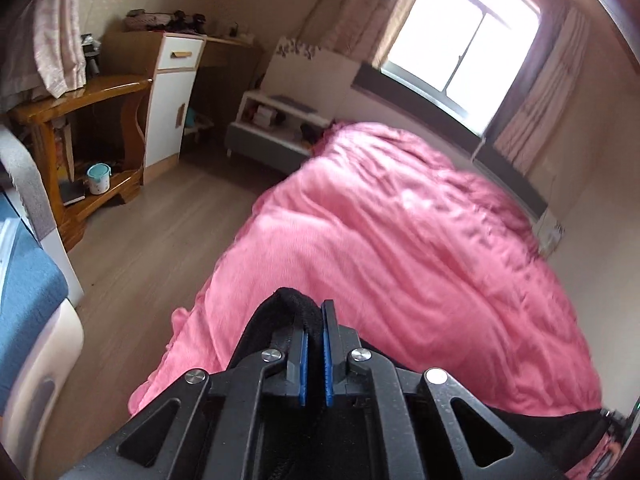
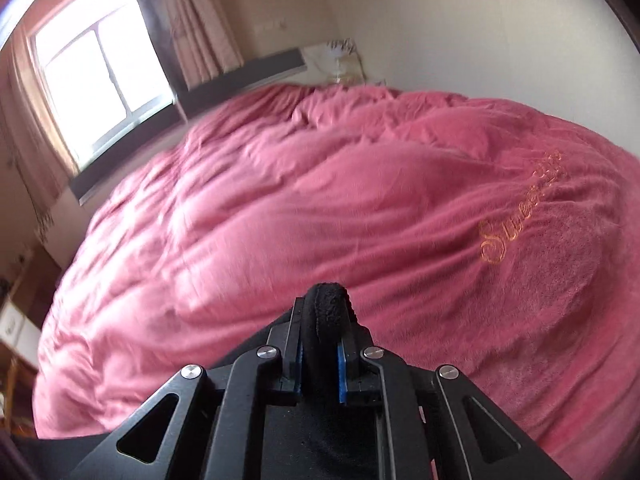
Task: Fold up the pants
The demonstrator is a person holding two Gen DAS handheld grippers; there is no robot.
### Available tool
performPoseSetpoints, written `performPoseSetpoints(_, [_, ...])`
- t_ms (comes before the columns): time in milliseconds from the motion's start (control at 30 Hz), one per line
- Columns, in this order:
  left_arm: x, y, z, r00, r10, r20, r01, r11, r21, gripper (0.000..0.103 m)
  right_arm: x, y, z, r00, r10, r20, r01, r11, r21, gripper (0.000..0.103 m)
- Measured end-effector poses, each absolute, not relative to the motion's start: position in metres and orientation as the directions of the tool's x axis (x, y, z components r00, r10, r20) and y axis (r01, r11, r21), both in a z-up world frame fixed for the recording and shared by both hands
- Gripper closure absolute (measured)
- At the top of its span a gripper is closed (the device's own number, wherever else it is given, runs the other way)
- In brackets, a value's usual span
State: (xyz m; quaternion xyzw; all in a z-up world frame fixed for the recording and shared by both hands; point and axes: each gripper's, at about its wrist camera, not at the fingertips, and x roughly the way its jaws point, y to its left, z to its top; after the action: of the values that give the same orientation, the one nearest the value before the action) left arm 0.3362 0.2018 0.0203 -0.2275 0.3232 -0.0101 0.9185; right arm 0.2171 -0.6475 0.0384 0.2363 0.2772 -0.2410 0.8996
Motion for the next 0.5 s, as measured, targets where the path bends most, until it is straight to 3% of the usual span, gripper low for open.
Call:
performPoseSetpoints(100, [0.338, 0.208, 0.018, 0.802, -0.163, -0.575, -0.139, 0.885, -0.445, 0.098, 0.218, -0.647, 0.042, 0.771, -0.3, -0.562, 0.544, 0.769, 0.336, 0.091])
performPoseSetpoints(200, [0.341, 0.199, -0.008, 0.752, -0.123, -0.648, -0.152, 0.924, -0.351, 0.098, 0.232, -0.646, 0.019, 0.708, -0.292, -0.643, 0.575, 0.767, 0.285, 0.091])
performPoseSetpoints(300, [0.339, 0.199, -0.028, 0.729, -0.145, -0.669, -0.172, 0.907, -0.384, 0.098, 0.235, -0.652, -0.006, 0.67, -0.252, -0.699, 0.606, 0.729, 0.318, 0.091])
performPoseSetpoints(500, [0.323, 0.204, -0.007, 0.766, -0.203, -0.61, -0.137, 0.875, -0.464, 0.098, 0.218, -0.653, 0.016, 0.742, -0.204, -0.638, 0.564, 0.706, 0.429, 0.091])
